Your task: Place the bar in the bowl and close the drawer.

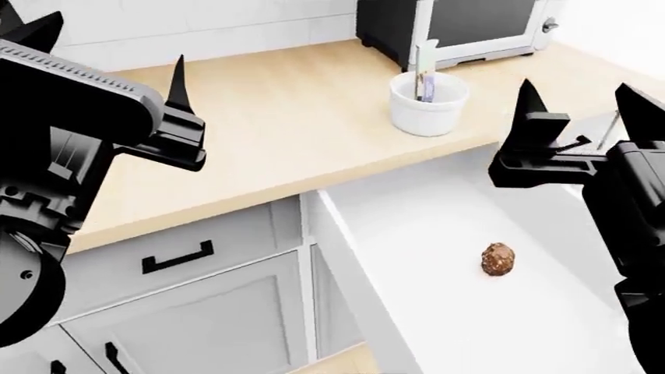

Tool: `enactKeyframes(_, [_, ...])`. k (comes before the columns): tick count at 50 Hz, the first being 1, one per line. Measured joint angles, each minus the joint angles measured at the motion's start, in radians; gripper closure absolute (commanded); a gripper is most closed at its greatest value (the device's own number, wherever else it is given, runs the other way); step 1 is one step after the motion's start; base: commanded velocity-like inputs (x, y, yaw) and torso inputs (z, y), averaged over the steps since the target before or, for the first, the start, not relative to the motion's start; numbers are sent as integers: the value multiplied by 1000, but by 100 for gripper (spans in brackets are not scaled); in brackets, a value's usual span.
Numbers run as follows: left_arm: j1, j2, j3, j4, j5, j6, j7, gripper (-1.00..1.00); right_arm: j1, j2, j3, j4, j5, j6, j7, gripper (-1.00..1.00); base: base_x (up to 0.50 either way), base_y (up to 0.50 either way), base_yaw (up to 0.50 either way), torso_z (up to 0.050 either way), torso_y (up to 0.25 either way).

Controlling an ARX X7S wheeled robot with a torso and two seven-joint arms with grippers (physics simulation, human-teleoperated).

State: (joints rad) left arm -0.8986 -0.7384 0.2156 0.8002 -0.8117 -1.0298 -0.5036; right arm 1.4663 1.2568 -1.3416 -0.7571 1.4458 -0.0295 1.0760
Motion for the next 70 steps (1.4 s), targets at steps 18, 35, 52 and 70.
enactKeyframes(18, [10, -9, -5, 8, -10, -1, -11, -100, -22, 18, -1, -9, -12, -14, 7, -100, 0, 0, -500, 0, 0])
enactKeyframes(35, [29, -18, -12, 16, -17, 4, -20, -100, -29, 17, 0, -8, -14, -10, 11, -100, 0, 0, -500, 0, 0])
enactKeyframes(52, [30, -24, -12, 19, -25, 3, -26, -100, -36, 11, 2, -2, -16, -7, 11, -100, 0, 0, -500, 0, 0])
enactKeyframes(70, [32, -31, -11, 21, -29, 3, -33, -100, -44, 9, 3, -1, -21, -1, 15, -100, -37, -35, -417, 0, 0])
